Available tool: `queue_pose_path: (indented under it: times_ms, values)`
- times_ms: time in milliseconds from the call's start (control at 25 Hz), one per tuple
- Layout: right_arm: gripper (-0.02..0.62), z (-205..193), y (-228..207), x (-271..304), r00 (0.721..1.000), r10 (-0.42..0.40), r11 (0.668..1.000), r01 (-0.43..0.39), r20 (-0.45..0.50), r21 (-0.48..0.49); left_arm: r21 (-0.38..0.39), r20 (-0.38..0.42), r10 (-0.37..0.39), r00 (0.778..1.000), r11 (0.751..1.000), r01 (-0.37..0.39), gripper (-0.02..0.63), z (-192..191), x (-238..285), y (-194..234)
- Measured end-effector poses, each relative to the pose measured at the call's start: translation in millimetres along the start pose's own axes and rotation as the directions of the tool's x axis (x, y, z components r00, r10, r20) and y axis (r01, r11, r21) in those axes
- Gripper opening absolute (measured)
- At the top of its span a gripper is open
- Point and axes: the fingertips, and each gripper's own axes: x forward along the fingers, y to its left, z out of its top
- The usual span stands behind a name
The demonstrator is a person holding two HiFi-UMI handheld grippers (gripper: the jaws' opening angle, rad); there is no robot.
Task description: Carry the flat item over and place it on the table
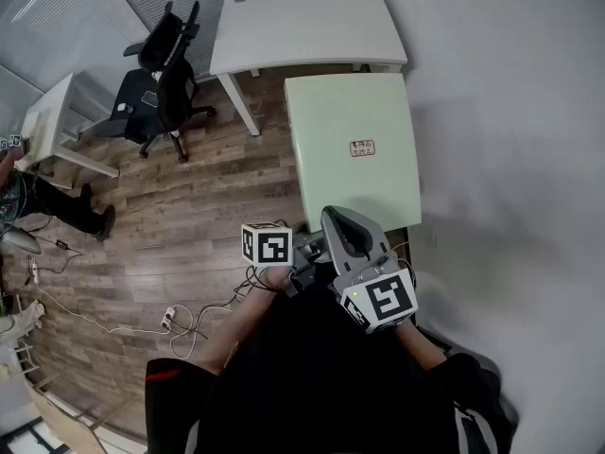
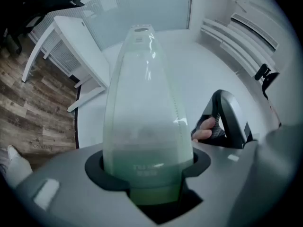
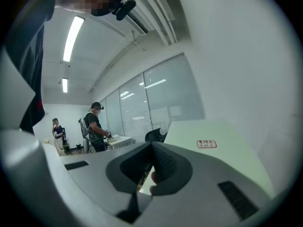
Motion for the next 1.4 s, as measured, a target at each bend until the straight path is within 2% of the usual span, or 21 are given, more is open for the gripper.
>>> queue_pose_path:
  times_ms: [480, 760, 1040, 1400]
  values:
    - [0.002, -3.3, 6.1, -0.8, 0.999, 0.035, 0.999, -0.035, -0.011, 0.006, -0.012, 0.033, 0.014, 0.999, 1.0, -0.013, 0.284, -1.7, -3.5, -0.3]
    - [0.002, -3.2, 9.4, -3.5, 0.998, 0.062, 0.998, -0.062, -0.013, -0.018, -0.014, 0.046, -0.007, 0.999, 1.0, 0.008, 0.284, -3.1, -1.8, -2.8]
    - [0.002, 0.8, 8.0, 1.0, 0.998, 0.055, 0.998, -0.055, 0.008, 0.034, -0.023, 0.016, -0.011, 1.0, 1.0, 0.011, 0.285, -4.1, -2.1, -4.4]
    - [0.002, -3.3, 3.6, -3.2, 0.998, 0.06, 0.996, -0.06, 0.01, 0.058, -0.015, 0.033, 0.002, 0.999, 1.0, -0.001, 0.285, -3.9, -0.5, -7.1]
